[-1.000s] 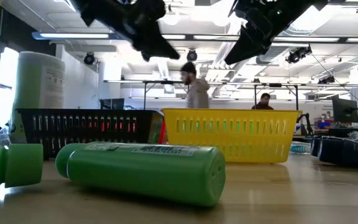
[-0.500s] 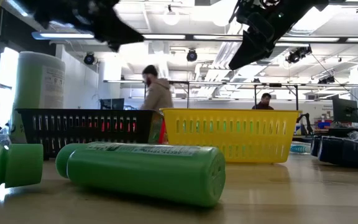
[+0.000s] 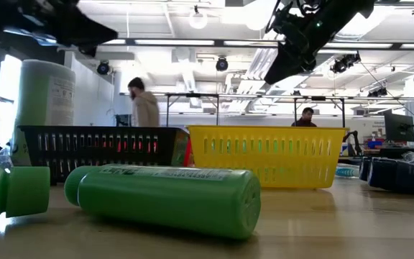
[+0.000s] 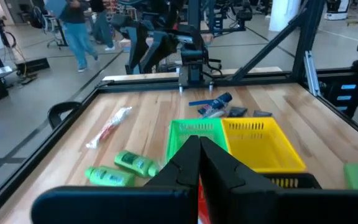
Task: Pick & Place Travel size toiletries
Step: Put the orange toothbrush into the red bin
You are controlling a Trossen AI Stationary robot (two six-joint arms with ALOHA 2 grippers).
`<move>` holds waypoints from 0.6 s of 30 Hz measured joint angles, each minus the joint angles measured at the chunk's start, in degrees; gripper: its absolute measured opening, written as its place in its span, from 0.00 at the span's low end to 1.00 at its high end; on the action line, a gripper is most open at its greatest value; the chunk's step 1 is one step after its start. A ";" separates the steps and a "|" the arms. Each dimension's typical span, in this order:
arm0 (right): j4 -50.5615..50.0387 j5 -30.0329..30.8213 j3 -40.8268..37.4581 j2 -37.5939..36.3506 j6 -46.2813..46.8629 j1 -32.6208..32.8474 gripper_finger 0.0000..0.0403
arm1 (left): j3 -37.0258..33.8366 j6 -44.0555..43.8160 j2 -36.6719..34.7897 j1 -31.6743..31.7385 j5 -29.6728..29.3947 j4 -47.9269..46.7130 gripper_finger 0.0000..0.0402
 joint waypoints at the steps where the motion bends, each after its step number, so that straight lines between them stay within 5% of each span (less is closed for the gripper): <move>1: 0.00 0.00 0.00 0.00 0.19 -0.13 0.32 | -0.44 0.02 -1.50 0.00 -0.02 -1.32 0.01; 9: 0.00 0.02 0.00 0.00 0.47 -0.21 0.32 | -4.38 -1.57 -11.08 0.00 0.02 -4.17 0.01; 18: -2.85 -1.87 0.00 0.00 11.74 -0.21 0.32 | -5.10 -4.18 -11.64 0.00 0.04 -4.96 0.01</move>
